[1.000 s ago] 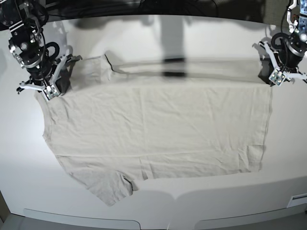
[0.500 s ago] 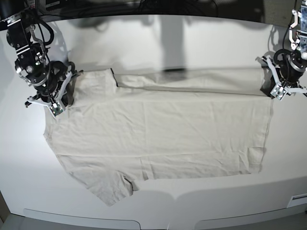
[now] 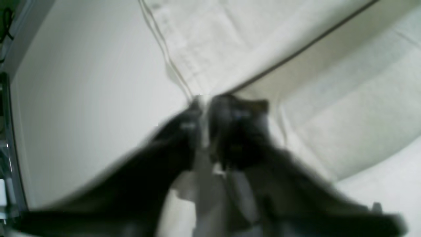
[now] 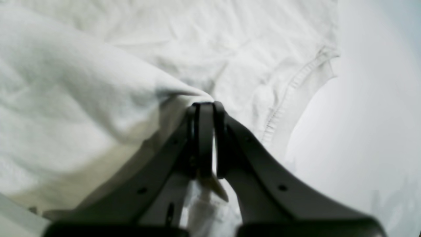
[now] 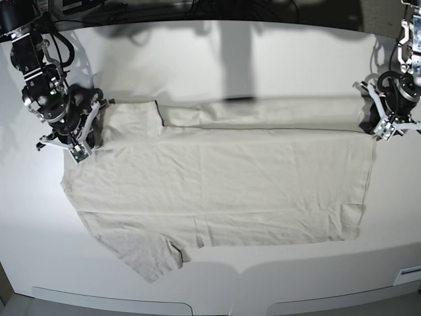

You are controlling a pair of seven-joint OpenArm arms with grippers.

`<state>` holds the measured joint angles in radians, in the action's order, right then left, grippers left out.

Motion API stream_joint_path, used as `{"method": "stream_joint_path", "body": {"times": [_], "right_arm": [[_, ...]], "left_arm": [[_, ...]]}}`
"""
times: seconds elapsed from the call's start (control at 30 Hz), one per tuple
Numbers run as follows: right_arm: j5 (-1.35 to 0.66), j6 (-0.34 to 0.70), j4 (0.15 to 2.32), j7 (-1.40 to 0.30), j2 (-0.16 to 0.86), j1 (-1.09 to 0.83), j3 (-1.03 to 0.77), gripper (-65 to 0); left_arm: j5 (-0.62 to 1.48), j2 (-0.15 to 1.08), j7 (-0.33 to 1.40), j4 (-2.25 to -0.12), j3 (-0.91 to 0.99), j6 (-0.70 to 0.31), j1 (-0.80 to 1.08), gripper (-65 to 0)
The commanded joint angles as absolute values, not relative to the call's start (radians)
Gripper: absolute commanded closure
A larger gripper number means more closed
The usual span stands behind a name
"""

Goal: Fold the T-shirt properly
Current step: 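Lower both grippers and lay the shoulder edge back onto the shirt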

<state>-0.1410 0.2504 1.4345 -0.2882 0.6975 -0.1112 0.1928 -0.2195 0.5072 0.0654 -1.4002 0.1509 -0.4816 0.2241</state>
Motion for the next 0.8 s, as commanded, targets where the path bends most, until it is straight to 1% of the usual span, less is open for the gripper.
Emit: {"method": "stream_joint_path", "body": {"times": [0.0,0.03,0.07,0.1,0.13,0.2,0.33,0.4,0.5,0.57,0.63,0.67,0.7,0.73,0.77], "right_arm": [[-0.142,0.226,1.446,-0.270,0.717,-0.097,0.184,-10.7],[-0.141,0.216,1.446,-0.270,0.717,-0.097,0.184,-16.6],[-0.137,0.209,1.446,-0.270,0.717,-0.097,0.184,-21.0],[-0.133,0.207,1.446,-0.270,0.718,-0.097,0.184,-23.6],[-0.134,0.203,1.446,-0.270,0.718,-0.096,0.183,-24.2],[-0.134,0.202,1.446,-0.270,0.718,-0.097,0.183,-24.2],[-0.134,0.202,1.447,-0.269,0.718,-0.096,0.183,-24.2],[-0.135,0.202,1.454,-0.269,0.718,-0.097,0.182,-24.2],[-0.146,0.201,1.480,-0.275,0.718,-0.097,0.182,-23.9],[-0.191,0.201,1.500,-0.288,0.717,-0.097,0.181,-20.7],[-0.229,0.201,1.516,-0.315,0.712,-0.097,0.174,-11.8],[-0.246,0.201,1.519,-0.331,0.707,-0.097,0.166,-6.7],[-0.265,0.201,1.519,-0.346,0.702,-0.097,0.159,-1.2],[-0.286,0.201,1.518,-0.366,0.696,-0.097,0.151,0.0],[-0.308,0.201,1.518,-0.389,0.687,-0.097,0.140,0.0]], "left_arm": [[-0.216,0.531,0.051,-1.414,0.162,-0.468,0.213,-23.0],[-0.216,0.534,0.056,-1.414,0.162,-0.467,0.213,-26.8],[-0.216,0.538,0.067,-1.414,0.162,-0.466,0.213,-28.6],[-0.216,0.542,0.083,-1.414,0.162,-0.464,0.213,-29.0],[-0.214,0.548,0.096,-1.415,0.162,-0.464,0.213,-29.0],[-0.178,0.562,0.131,-1.415,0.162,-0.465,0.213,-29.0],[-0.021,0.597,0.211,-1.435,0.162,-0.465,0.213,-29.0],[0.083,0.619,0.240,-1.460,0.162,-0.465,0.213,-29.0],[0.301,0.648,0.320,-1.512,0.162,-0.466,0.213,-29.0],[0.403,0.646,0.376,-1.542,0.162,-0.469,0.213,-28.1],[0.458,0.627,0.413,-1.552,0.162,-0.468,0.214,-21.4],[0.475,0.612,0.428,-1.551,0.162,-0.468,0.214,-16.0],[0.485,0.596,0.441,-1.551,0.162,-0.468,0.214,-9.1],[0.492,0.580,0.449,-1.551,0.162,-0.468,0.213,-1.4],[0.492,0.564,0.449,-1.551,0.162,-0.468,0.213,0.0]]}}
